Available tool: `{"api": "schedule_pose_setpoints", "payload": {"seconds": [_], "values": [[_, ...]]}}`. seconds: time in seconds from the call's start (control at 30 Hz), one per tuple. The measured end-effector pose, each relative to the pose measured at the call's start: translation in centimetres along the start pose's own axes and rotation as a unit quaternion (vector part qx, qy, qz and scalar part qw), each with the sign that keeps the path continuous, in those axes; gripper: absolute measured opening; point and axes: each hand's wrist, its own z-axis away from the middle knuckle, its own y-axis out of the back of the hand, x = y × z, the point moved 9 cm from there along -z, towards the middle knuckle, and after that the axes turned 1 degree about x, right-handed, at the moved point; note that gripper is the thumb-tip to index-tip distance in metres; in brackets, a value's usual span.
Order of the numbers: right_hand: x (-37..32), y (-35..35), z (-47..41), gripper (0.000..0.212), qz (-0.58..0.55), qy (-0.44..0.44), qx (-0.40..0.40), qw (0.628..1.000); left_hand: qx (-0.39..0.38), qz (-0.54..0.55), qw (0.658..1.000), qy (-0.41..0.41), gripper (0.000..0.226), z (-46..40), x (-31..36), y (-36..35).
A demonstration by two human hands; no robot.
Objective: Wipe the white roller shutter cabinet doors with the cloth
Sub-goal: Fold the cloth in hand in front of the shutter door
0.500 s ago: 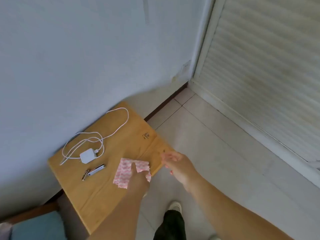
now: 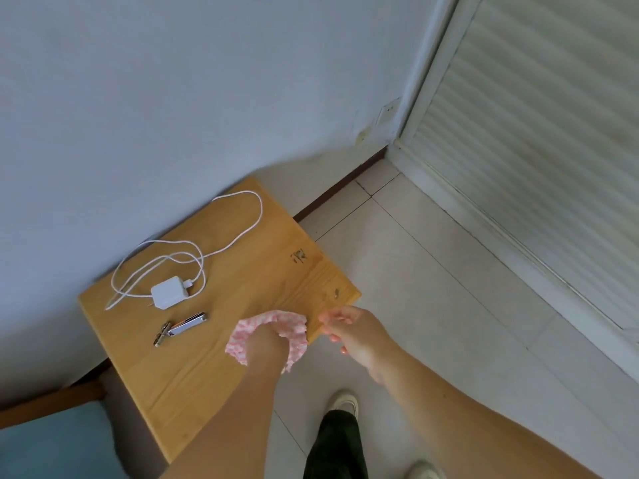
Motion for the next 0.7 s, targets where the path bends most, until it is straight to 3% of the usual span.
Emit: {"api": "schedule_pose_setpoints", "payload": {"seconds": [0.07,0.2,0.27,0.37,0.5,0.57,0.63,0.7], "values": [[-0.4,0.5,0.3,0.012,-0.001,-0.006,0.009,1.0,0.014,0.06,0.998,-0.023,0.028,1.1,1.5,0.9],[-3.0,3.3,1.7,0.016,0.017,0.021,0.055,0.998,0.003,0.152,0.984,-0.094,0.013,4.5,6.5,2.9],[-5.5,4.7,3.5,0.017,0.019,0.046,0.046,0.998,-0.034,0.207,0.969,-0.132,0.026,6.2,9.9,3.6],[-9.8,7.8,7.0,0.024,-0.001,0.105,0.057,0.993,-0.091,0.241,0.943,-0.209,0.026,9.9,15.8,5.1],[-13.0,15.2,9.7,0.038,-0.038,0.15,0.212,0.965,-0.177,0.33,0.893,-0.249,0.028,15.6,23.7,6.5],[-14.1,19.0,11.6,0.026,-0.084,0.153,0.261,0.949,-0.191,0.341,0.877,-0.281,0.029,18.9,27.9,7.1],[-15.1,21.8,13.0,0.017,-0.144,0.13,0.247,0.949,-0.207,0.349,0.857,-0.319,0.031,22.5,32.0,7.6],[-16.3,24.3,14.3,0.047,-0.205,0.11,0.189,0.954,-0.223,0.336,0.838,-0.367,0.032,26.3,35.9,7.5]]}}
